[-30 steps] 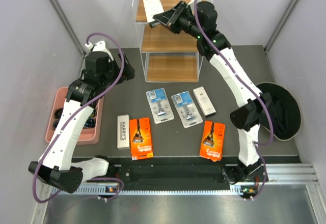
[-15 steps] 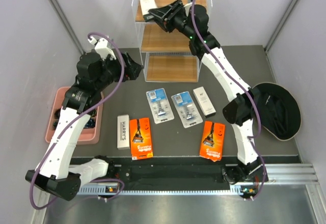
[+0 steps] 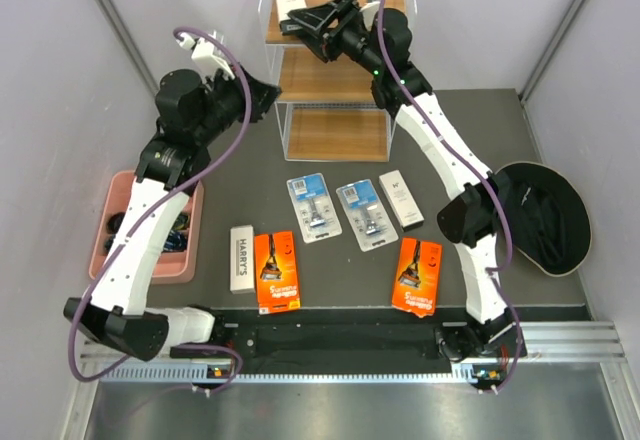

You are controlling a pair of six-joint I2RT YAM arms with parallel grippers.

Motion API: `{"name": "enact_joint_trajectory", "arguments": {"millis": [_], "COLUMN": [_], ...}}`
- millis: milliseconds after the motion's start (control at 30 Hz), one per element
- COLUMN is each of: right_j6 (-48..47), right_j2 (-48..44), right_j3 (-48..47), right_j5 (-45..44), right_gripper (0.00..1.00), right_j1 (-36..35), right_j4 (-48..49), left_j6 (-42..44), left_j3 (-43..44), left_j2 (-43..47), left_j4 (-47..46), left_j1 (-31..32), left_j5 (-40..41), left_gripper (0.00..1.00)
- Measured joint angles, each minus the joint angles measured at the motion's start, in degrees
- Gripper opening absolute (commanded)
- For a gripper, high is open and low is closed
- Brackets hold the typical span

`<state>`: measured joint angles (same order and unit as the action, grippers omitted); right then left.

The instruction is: Place and organize the shaving razors onto the shelf

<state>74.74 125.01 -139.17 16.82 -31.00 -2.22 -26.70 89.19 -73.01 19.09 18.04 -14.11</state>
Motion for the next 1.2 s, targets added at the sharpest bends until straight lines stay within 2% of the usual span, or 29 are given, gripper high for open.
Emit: {"name": "enact_joint_trajectory", "arguments": {"millis": [67,433,667,1200], "right_j6": [0.00,-0.15,-0.20,-1.25], "right_j2": [0.00,-0.70,-1.36,-3.17], "right_j3": [0.02,1.88,3.08,5.68], "right_j5": [0.55,3.41,4.33,6.36], "right_gripper": [0.60,0.61,0.61,0.62], "right_j1": [0.00,-0.07,-0.11,-0.11], "right_j4": [0.09,1.38,1.75,1.36], "left_j6": [-0.72,-4.98,-6.01,-6.16], "left_j3": [0.94,10.19,16.96,17.64], "left_j2": [-1.55,-12.41,-18.25,-21.64], "left_j4": [-1.49,-8.52,-9.57,-12.04], "left_j1": [0.00,0.00,0.00,0.00], "left_j5": [-0.59,-2.95,-2.34,5.84], "left_gripper": [0.00,0.00,0.00,0.00]}}
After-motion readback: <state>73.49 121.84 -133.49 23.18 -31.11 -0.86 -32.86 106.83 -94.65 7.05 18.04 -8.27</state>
